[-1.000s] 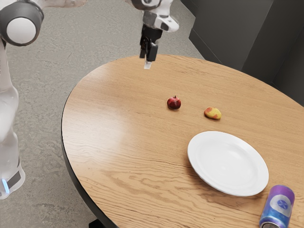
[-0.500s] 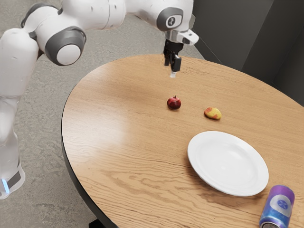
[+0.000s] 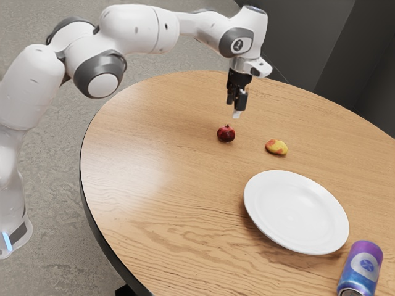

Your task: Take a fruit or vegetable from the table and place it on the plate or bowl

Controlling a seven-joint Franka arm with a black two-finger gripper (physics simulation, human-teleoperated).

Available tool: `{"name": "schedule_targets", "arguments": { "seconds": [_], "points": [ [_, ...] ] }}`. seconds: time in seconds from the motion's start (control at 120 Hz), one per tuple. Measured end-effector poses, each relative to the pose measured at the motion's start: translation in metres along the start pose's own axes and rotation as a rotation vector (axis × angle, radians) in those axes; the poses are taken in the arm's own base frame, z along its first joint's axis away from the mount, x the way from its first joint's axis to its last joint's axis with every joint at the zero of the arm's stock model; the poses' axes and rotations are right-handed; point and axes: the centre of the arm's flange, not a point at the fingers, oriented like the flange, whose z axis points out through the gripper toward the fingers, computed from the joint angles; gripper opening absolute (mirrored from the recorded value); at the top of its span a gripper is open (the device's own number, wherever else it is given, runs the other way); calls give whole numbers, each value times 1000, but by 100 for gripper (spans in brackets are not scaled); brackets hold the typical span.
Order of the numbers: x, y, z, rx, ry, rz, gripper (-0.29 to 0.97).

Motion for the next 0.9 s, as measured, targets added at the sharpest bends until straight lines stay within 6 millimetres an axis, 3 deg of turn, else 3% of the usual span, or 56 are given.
{"name": "schedule_targets", "arguments": {
  "seconds": [0.575,0.9],
  "points": [
    [-8,12,33,-54,-116,49,68],
    [-16,4,40,-5,-199,68,68]
  ]
}}
